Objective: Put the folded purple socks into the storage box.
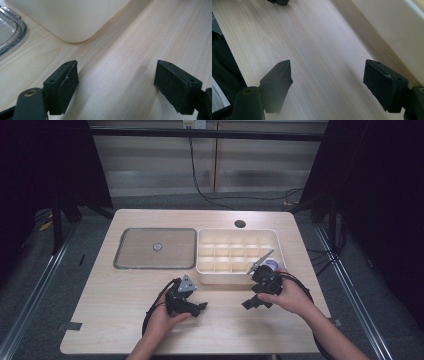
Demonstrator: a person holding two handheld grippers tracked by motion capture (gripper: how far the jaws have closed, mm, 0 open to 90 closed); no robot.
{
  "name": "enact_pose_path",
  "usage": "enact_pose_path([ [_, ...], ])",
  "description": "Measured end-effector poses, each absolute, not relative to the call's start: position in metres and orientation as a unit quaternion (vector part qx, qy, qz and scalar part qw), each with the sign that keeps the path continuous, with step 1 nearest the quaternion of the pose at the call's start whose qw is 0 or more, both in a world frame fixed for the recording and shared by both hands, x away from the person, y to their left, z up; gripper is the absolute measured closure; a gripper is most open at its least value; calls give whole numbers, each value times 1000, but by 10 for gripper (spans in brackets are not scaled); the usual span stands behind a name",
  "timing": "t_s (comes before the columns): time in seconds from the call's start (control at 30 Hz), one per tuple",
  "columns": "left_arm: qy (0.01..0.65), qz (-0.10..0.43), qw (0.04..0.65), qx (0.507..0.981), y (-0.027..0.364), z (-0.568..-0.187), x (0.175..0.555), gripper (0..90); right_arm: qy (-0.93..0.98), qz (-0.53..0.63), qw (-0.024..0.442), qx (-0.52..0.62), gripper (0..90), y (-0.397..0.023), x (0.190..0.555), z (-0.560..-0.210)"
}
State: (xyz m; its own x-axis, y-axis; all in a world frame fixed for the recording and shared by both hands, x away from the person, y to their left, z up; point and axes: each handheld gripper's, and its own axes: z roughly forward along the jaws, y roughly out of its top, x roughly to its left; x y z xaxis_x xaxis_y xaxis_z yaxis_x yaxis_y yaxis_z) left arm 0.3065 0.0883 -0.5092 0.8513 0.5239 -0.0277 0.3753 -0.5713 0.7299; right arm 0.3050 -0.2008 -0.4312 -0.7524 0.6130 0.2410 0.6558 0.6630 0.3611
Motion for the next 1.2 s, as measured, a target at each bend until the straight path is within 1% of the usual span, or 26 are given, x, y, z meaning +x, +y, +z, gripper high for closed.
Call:
enact_pose_path([
  [0.27, 255, 96, 387, 881, 88, -509, 307, 189, -912, -225, 47, -339, 223, -197, 302, -441],
  [0.3, 255, 95, 388, 881, 88, -509, 307, 189, -914, -229, 41, -333, 223, -196, 302, -443],
  [0.53, 255, 96, 387, 881, 88, -509, 307, 189, -916, -229, 50, -326, 223, -190, 297, -454],
  [0.87, 255, 96, 386, 881, 88, -509, 307, 189, -916, -236, 48, -320, 223, -185, 294, -467],
  [1.2, 255, 96, 388, 881, 88, -509, 307, 188, -915, -252, 36, -313, 223, -183, 290, -479],
])
